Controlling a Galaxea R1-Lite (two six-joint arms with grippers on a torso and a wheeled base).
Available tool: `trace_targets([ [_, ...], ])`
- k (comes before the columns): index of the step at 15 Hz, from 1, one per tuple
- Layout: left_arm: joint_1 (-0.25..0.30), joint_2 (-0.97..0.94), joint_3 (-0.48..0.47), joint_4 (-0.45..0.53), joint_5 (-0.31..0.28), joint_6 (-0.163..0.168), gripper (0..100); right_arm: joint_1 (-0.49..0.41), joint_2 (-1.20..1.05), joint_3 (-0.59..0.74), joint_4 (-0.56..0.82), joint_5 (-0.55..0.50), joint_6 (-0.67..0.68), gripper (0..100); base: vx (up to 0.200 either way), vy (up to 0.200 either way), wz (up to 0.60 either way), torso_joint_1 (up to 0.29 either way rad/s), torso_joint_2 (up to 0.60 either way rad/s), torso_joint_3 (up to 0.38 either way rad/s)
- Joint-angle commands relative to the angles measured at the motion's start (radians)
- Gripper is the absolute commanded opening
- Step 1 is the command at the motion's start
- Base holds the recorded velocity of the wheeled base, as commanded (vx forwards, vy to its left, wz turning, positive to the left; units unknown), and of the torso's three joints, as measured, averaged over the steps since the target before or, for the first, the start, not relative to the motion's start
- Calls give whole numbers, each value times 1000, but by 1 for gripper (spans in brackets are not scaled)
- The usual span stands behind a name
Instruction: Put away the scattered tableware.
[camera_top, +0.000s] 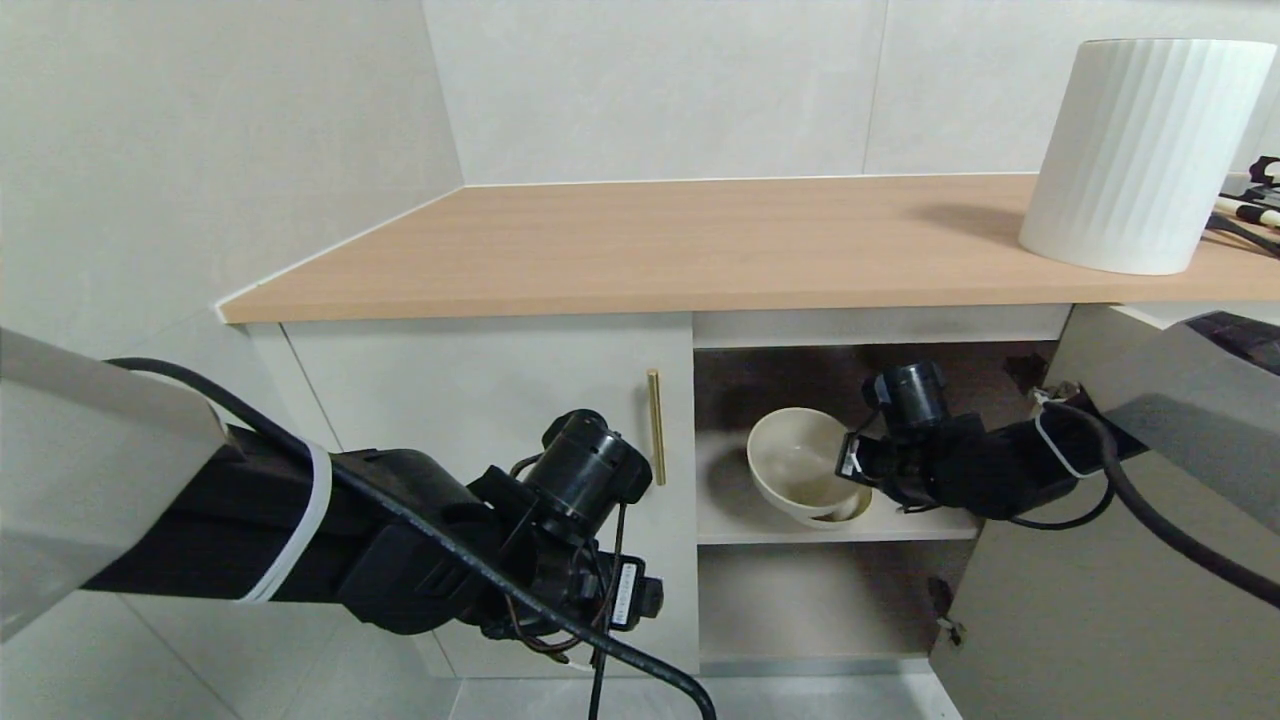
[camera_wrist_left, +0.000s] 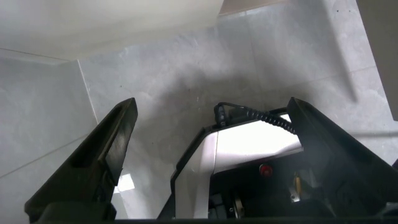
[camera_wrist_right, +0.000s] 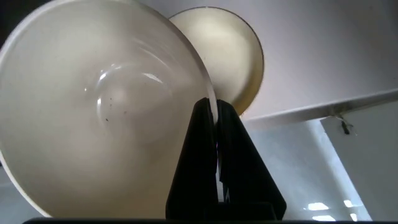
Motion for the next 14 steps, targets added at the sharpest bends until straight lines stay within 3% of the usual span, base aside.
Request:
trace_targets([
  [1,1,-2,0,0,1,0,100,-30,47,-43,0,-17,19,0,0,0,0,0,0,0],
  [14,-1,-2,0,0,7,0,100,-77,139,-95,5,-43,22,0,0,0,0,0,0,0],
])
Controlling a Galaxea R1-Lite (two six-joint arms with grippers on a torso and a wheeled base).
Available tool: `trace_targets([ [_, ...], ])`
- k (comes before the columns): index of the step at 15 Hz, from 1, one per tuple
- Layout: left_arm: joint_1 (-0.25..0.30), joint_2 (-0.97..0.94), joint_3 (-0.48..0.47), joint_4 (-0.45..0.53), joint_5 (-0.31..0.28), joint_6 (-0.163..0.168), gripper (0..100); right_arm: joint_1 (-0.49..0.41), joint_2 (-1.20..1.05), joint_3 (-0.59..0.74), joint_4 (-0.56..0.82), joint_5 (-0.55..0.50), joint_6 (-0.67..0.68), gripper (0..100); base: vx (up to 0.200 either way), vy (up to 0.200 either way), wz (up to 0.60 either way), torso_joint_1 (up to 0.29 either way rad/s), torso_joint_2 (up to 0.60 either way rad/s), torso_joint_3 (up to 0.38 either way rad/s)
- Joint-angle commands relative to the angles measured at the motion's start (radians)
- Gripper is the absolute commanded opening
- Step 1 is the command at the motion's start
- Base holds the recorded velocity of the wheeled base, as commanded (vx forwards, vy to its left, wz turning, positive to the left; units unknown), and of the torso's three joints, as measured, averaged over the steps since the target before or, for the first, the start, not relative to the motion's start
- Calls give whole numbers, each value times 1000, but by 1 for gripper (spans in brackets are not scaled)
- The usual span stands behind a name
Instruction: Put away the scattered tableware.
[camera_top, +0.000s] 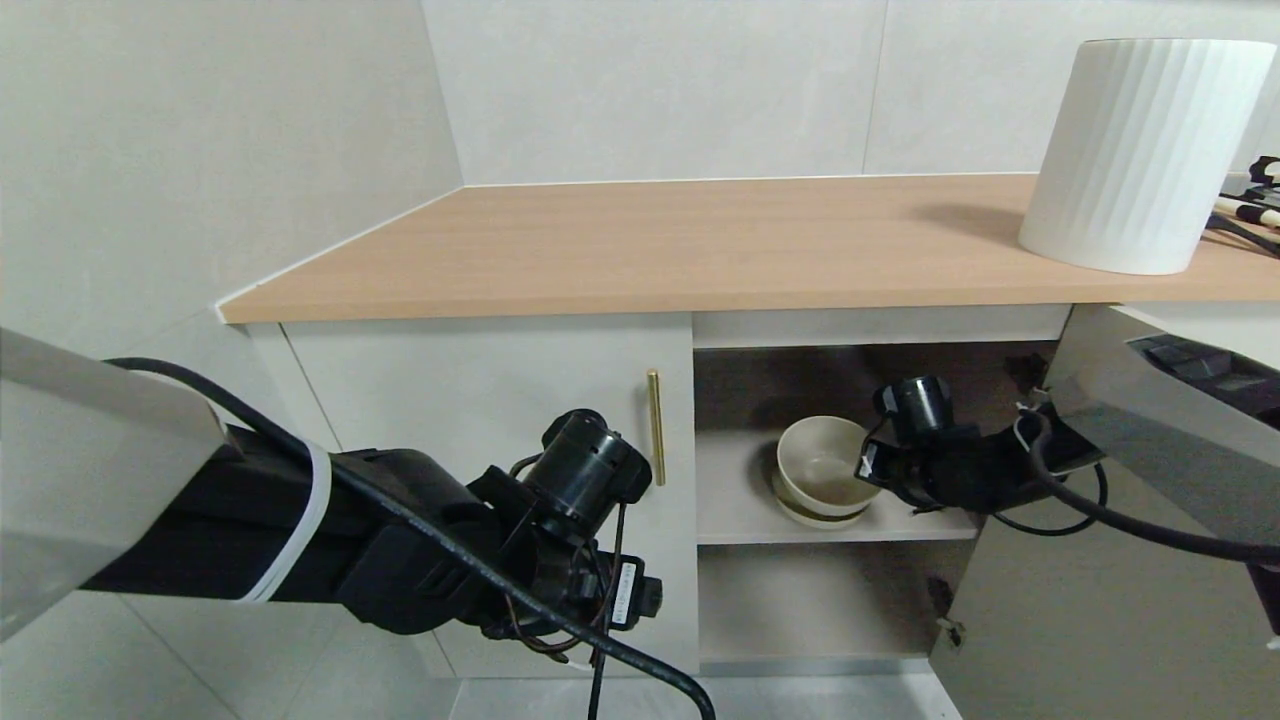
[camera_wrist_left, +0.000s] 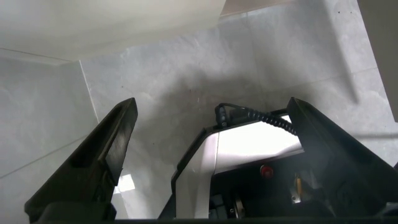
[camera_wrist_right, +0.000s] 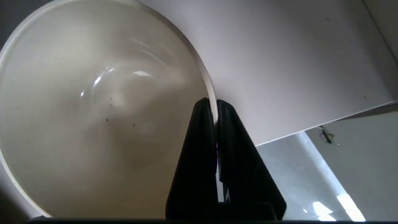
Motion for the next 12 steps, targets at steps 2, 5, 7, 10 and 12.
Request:
trace_targets([
  [2,0,0,0,0,1,0,100,1,11,-1,0,0,0,0,0,0,0,0,0,0],
  [5,0,0,0,0,1,0,100,4,11,0,0,0,0,0,0,0,0,0,0,0],
  [7,0,0,0,0,1,0,100,5,11,0,0,0,0,0,0,0,0,0,0,0],
  [10,2,0,0,0,1,0,100,8,13,3,0,0,-1,0,0,0,0,0,0,0],
  [12,0,0,0,0,1,0,100,8,14,2,0,0,-1,0,0,0,0,0,0,0],
])
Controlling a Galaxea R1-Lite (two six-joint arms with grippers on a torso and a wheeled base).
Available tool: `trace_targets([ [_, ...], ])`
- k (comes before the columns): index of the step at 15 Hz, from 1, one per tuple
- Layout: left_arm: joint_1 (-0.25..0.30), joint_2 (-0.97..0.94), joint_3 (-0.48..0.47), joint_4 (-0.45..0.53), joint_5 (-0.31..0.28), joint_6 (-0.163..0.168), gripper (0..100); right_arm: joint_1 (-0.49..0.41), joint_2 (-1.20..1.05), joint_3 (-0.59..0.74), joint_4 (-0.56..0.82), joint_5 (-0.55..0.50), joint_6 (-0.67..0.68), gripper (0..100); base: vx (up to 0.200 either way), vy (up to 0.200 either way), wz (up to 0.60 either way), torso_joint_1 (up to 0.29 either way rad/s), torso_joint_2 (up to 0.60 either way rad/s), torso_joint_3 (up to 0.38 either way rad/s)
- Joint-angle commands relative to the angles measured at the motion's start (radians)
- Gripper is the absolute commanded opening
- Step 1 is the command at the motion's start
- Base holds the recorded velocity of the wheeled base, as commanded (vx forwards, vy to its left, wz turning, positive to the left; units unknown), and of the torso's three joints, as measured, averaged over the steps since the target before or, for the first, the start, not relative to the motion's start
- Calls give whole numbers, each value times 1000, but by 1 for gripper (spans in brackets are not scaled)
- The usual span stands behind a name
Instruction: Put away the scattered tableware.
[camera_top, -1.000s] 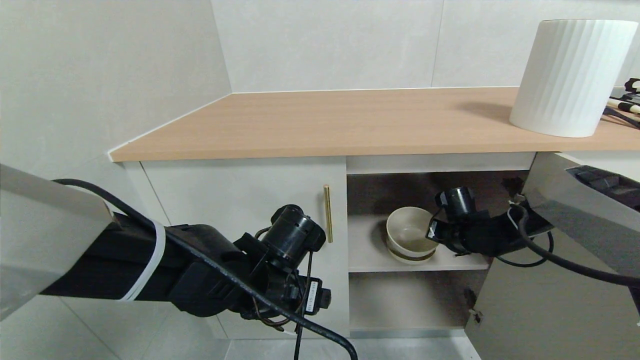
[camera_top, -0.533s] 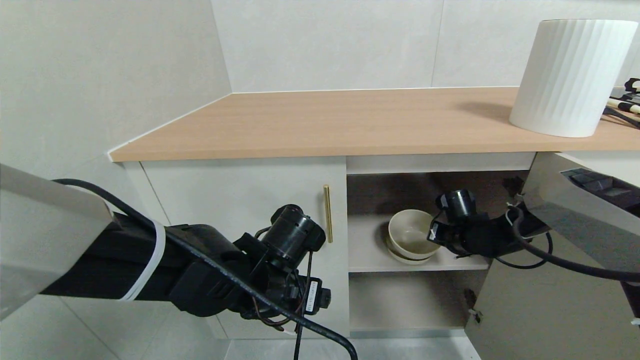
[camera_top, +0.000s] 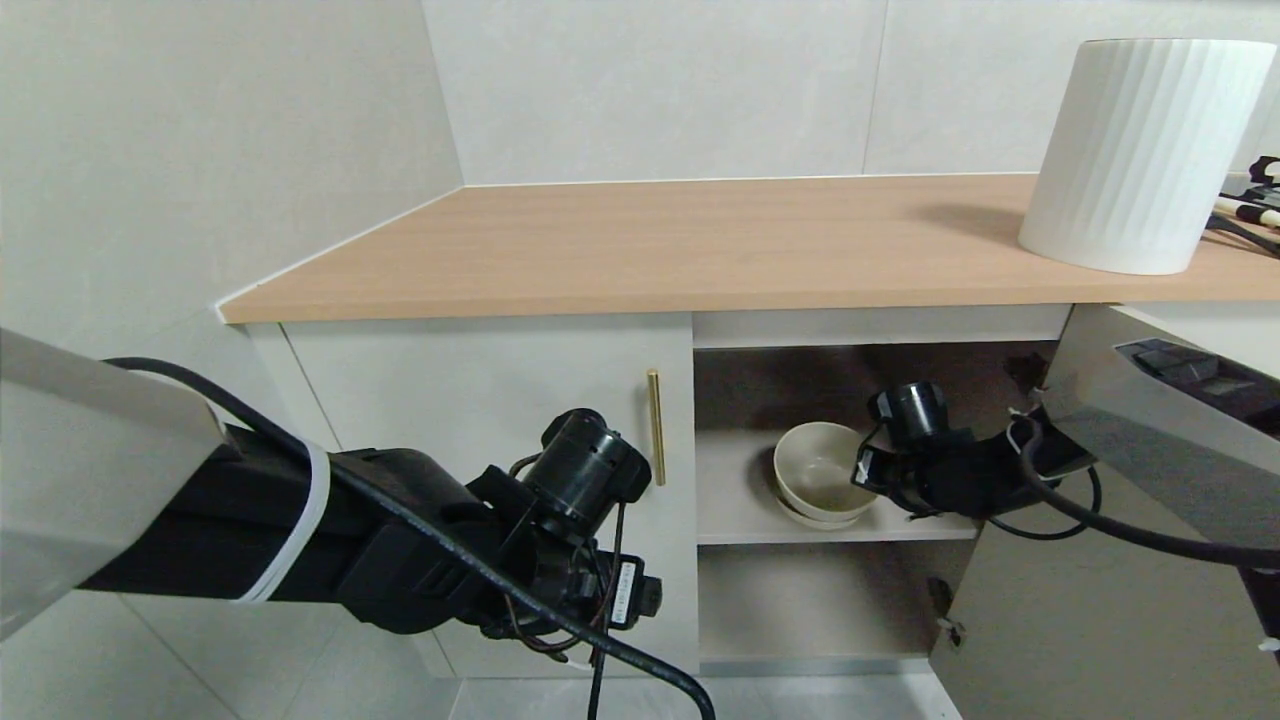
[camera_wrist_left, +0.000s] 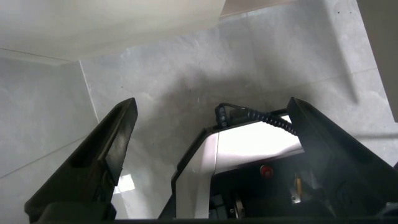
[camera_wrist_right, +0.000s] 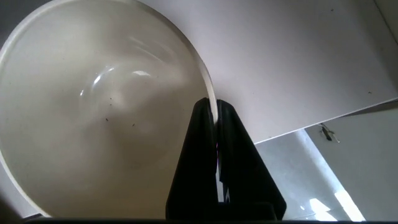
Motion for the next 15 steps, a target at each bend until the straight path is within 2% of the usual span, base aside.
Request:
trace_targets([
  [1,-1,0,0,0,0,0,100,1,1,0,0,0,0,0,0,0,0,0,0,0],
  [2,-1,0,0,0,0,0,100,1,1,0,0,0,0,0,0,0,0,0,0,0],
  [3,-1,0,0,0,0,0,100,6,1,2,0,0,0,100,0,0,0,0,0,0],
  [11,7,-52,0,0,2,0,100,17,-56,42,23,16,-3,100,0,0,0,0,0,0],
  [13,33,-139,6,15,2,1,100,34,-142,86,90,40,-11,100,0,0,0,0,0,0],
  [15,82,-288,31,52,0,1,100,66,-303,187,195,101,-67,100,0,0,0,0,0,0],
])
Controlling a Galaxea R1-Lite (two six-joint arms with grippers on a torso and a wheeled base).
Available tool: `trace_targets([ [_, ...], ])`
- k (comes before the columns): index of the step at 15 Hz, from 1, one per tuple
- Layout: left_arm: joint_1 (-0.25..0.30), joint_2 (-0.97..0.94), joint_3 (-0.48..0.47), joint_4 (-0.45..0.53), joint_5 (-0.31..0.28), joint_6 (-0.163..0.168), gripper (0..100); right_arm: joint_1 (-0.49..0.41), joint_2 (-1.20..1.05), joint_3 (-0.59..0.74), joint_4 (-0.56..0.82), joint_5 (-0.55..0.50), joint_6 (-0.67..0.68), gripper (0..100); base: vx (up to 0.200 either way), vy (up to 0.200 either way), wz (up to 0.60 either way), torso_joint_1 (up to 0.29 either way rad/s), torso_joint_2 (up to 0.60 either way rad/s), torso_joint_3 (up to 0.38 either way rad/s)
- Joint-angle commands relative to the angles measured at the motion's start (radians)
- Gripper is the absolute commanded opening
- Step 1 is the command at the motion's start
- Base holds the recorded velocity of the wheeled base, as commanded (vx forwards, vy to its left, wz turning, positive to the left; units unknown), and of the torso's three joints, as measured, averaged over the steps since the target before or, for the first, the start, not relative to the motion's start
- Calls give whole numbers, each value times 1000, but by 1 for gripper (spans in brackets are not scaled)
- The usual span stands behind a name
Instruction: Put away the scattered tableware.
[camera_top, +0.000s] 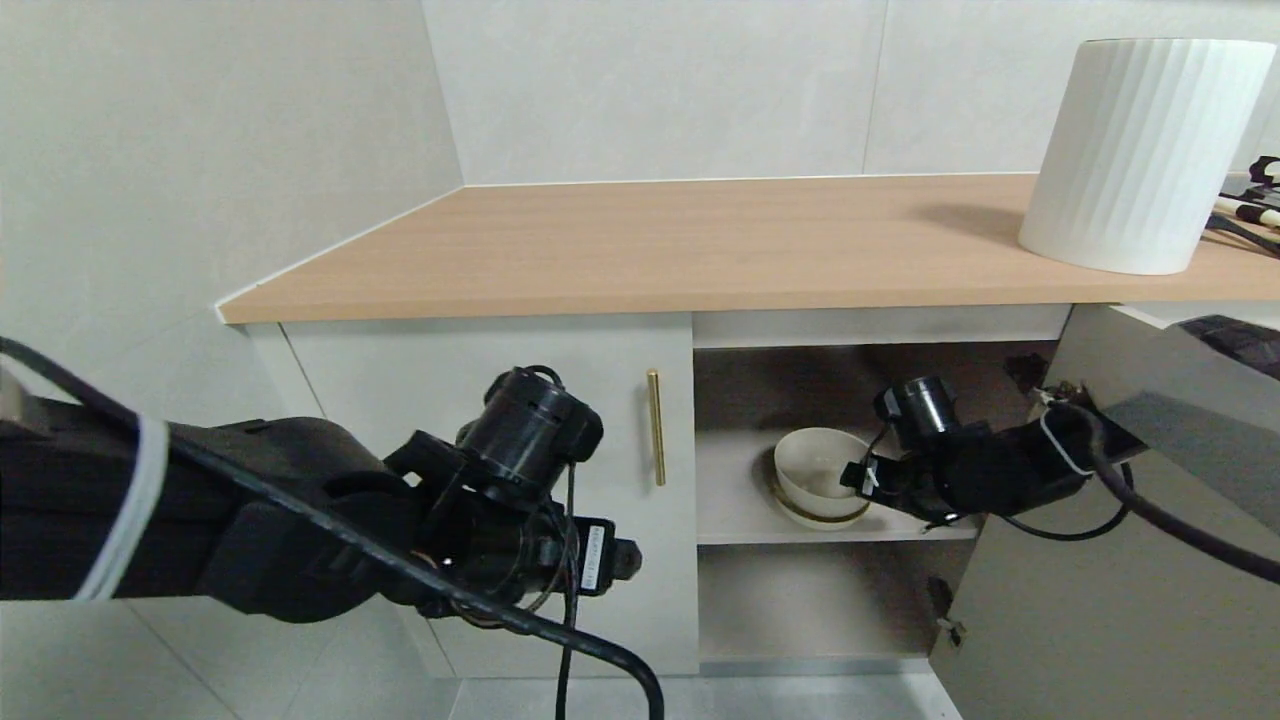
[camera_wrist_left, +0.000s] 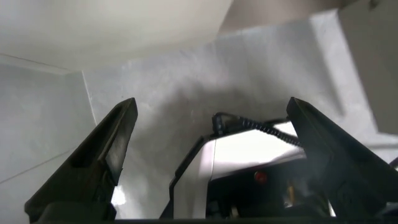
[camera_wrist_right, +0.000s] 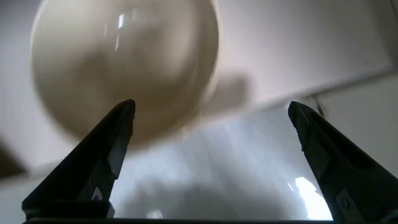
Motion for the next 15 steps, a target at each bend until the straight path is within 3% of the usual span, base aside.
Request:
trace_targets([
  [1,53,-188,37,38,-1,0,100,35,-202,112,75,62,-50,100,0,0,0,0,0,0],
  [2,59,-307,102,46,-4,-2,100,52,-311,195,86,104,-79,100,0,0,0,0,0,0],
  [6,57,-559,223,46,-9,-3,100,76,-599,393,94,111,-90,100,0,0,0,0,0,0],
  [9,74,-663,306,44,-10,-3,100,162,-843,454,255,111,-102,100,0,0,0,0,0,0],
  [11,109,-685,324,46,-44,-5,100,185,-900,459,313,111,-102,100,0,0,0,0,0,0],
  [13,128,-718,333,47,-121,0,100,187,-947,511,325,111,-100,100,0,0,0,0,0,0],
  [15,128,-706,322,42,-122,11,100,188,-953,522,324,111,-102,100,0,0,0,0,0,0],
])
